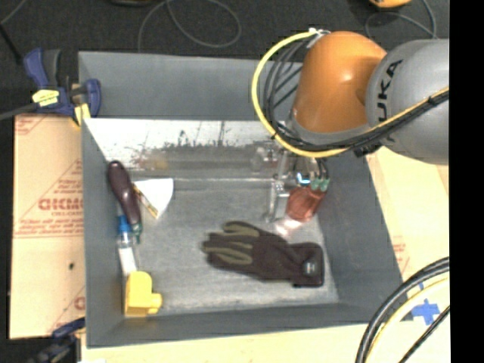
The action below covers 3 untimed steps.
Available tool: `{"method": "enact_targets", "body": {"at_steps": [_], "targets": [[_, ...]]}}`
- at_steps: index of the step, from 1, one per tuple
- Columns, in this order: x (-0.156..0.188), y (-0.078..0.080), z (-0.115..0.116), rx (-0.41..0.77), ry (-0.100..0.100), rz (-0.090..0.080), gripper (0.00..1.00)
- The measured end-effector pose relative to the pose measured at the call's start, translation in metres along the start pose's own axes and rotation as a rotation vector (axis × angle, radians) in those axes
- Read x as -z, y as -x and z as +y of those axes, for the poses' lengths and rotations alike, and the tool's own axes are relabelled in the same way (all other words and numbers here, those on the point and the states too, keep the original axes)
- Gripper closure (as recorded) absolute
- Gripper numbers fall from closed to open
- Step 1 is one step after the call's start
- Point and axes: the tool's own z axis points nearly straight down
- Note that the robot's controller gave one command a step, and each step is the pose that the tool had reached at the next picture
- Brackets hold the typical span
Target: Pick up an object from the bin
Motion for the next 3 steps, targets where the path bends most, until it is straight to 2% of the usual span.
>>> {"method": "enact_targets", "body": {"at_steps": [1,2,3], "targets": [[0.005,0.001,0.000,0.000,0.000,-0.008,0.00],[-0.097,-0.019,0.009,0.209,0.000,0.003,1.00],[-0.094,-0.017,0.009,0.207,0.000,-0.003,1.00]]}}
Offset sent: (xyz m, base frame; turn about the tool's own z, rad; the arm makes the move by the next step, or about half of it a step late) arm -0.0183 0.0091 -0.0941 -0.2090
